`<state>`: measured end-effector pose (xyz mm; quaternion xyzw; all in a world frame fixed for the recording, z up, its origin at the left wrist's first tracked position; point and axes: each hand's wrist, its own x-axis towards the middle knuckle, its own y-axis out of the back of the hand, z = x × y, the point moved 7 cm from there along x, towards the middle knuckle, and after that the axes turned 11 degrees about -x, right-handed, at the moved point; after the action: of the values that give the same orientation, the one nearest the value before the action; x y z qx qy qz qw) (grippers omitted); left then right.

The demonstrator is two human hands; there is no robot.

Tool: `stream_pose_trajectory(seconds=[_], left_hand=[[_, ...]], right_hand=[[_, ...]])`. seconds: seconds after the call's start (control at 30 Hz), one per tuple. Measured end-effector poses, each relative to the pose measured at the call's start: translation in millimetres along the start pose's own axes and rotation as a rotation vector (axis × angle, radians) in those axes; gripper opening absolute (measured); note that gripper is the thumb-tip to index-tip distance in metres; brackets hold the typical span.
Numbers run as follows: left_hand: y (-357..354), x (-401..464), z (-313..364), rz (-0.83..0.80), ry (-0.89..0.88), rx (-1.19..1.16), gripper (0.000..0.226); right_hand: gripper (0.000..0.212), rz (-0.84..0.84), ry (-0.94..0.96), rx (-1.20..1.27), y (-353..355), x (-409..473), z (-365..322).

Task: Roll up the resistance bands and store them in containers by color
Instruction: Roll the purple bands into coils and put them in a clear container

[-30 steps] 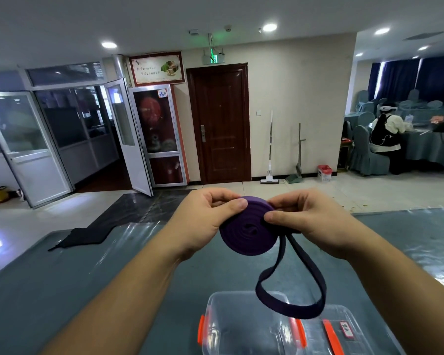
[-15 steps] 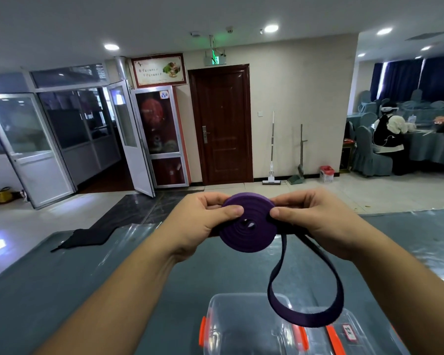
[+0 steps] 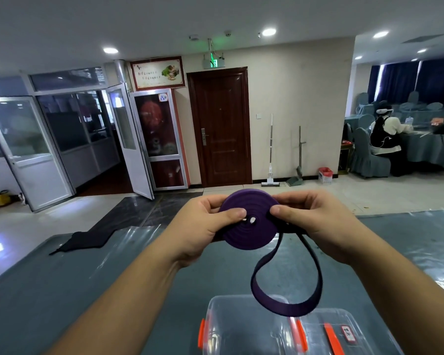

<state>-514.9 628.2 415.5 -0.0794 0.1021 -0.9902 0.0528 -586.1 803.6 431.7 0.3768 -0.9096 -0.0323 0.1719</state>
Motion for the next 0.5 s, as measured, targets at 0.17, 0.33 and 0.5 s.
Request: stream_pose_trajectory(seconds=[0.17,0.33,0.5], left_hand=[[-4,0,-3,-0.027,0.03,0.168,0.034],[-7,2,9,-0.052,0.015,0.315,0.025],[-1,1,2,0.027,0.01,0.115,0.019]], right_hand=[[0.027,-0.061,-0.023,-0.074,0,-5,0],[0.034,-0.064,-0.013,-0.127,-5,-2,5],[0.028,-0.063,-0.018,-0.093,-1,-4,7]])
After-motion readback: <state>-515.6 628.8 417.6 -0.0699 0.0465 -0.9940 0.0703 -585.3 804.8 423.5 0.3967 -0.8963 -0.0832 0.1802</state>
